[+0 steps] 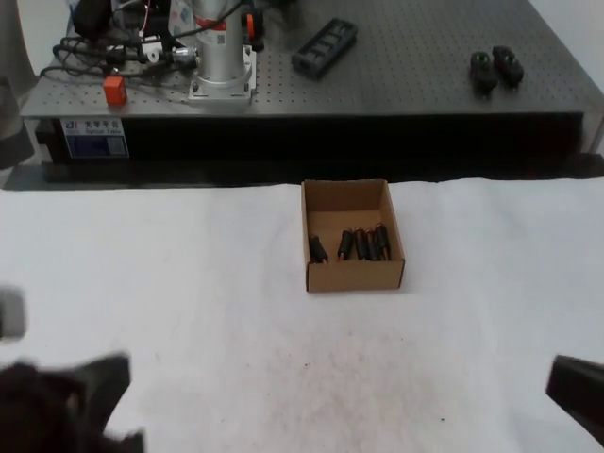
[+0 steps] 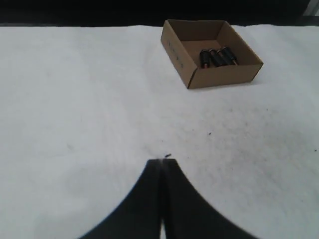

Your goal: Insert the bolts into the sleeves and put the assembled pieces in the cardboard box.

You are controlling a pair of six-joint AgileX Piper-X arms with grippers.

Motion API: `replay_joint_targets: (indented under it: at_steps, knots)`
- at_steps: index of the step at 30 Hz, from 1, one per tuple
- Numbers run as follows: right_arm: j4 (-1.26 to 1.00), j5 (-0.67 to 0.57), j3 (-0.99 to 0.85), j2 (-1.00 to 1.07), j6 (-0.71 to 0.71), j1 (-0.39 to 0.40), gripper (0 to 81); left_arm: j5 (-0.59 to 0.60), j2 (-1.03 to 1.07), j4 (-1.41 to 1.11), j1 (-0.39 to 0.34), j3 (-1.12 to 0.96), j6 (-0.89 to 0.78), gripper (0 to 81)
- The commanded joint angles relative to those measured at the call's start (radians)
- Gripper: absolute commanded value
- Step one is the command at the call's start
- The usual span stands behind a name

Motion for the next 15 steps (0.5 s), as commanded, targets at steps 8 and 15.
replay_joint_targets:
  at_steps: [8, 15]
  knots:
    - [0.01, 0.107, 0.04, -0.039, 0.005, 0.002, 2.4, -0.147, -0.162, 0.021, 0.0, 0.099, -0.078, 0.3]
    - [-0.167, 0.117, 0.169, -0.039, 0.005, 0.002, 2.4, -0.145, -0.161, 0.024, 0.0, 0.125, -0.069, 0.3]
